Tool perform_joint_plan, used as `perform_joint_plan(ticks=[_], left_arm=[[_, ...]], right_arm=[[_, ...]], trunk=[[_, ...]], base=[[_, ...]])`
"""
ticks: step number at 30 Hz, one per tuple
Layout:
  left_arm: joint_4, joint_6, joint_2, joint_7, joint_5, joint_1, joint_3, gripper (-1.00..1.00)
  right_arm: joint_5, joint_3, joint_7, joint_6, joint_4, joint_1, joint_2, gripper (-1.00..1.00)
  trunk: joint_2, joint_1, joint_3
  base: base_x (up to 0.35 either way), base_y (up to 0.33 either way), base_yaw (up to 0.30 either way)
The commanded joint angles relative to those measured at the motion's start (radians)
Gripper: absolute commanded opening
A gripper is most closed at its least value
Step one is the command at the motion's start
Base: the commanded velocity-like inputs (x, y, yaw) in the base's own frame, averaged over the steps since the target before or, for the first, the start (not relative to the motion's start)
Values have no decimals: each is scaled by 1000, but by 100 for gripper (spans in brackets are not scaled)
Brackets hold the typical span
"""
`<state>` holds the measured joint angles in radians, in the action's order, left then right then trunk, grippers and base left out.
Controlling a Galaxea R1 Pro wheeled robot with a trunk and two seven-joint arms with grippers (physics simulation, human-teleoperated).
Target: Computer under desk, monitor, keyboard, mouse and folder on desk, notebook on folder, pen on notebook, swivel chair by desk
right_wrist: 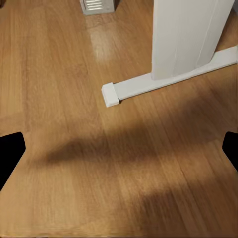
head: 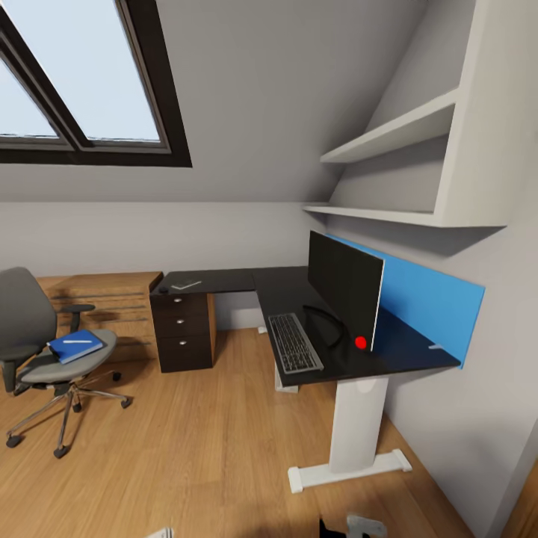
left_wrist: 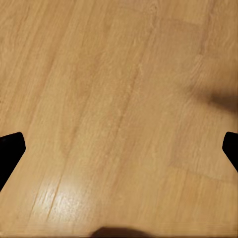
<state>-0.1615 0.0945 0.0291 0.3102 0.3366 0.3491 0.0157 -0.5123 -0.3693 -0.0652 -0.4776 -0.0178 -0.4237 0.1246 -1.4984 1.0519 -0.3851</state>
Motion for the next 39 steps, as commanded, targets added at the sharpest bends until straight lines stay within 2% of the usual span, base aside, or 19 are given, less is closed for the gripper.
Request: perform_joint_plan(ticks=[1, 4, 7, 18, 19, 22, 25, 27, 30, 33, 36, 39], left_arm=[[0, 2, 0, 2, 8, 1, 2, 100], [0, -4, 0, 1, 8, 1, 1, 100], [0, -5, 0, 1, 7, 1, 1, 100], [0, 3, 1, 1, 5, 0, 0, 100], [0, 35, 0, 1, 5, 1, 0, 100], [4, 70, 1, 1, 6, 1, 0, 100], [6, 75, -5, 1, 8, 1, 0, 100], [16, 75, -13, 1, 8, 1, 0, 100], [81, 91, -23, 1, 6, 1, 0, 100], [121, 149, -29, 0, 7, -4, 0, 100], [134, 200, -32, -5, 6, -40, 1, 100], [137, 228, -33, -21, 5, -71, 1, 100]], right_arm=[[0, -9, -4, -2, -2, 2, 0, 100], [41, -9, -5, 3, -3, 9, -6, 100], [57, -10, -7, 5, -4, 11, -8, 100], [64, -9, -10, 4, -4, 13, -4, 100], [63, -8, -10, 4, -4, 13, -4, 100], [62, -8, -10, 4, -4, 13, -5, 100], [61, -8, -11, 3, -4, 13, -6, 100], [60, -7, -12, 1, -4, 13, -7, 100], [61, -6, -13, 0, -4, 13, -10, 100], [62, -5, -15, -3, -5, 36, -33, 100], [60, -5, -16, -33, -5, 85, -75, 100], [60, -5, -16, -83, -5, 108, -89, 100]], trunk=[[7, -4, 2], [28, -15, 11], [49, -27, 21], [126, -69, 55], [133, -73, 58], [154, -84, 68], [175, -96, 77], [189, -104, 84], [210, -115, 93], [231, -127, 102], [252, -138, 112], [273, -150, 121]], base=[[0, 0, 0], [0, 0, 0], [0, 0, 0], [0, 0, 47], [0, 0, 277], [0, 0, 279], [0, 0, 281], [0, 0, 282], [0, 0, 283], [0, 0, 283], [0, 0, 283], [0, 0, 283]])
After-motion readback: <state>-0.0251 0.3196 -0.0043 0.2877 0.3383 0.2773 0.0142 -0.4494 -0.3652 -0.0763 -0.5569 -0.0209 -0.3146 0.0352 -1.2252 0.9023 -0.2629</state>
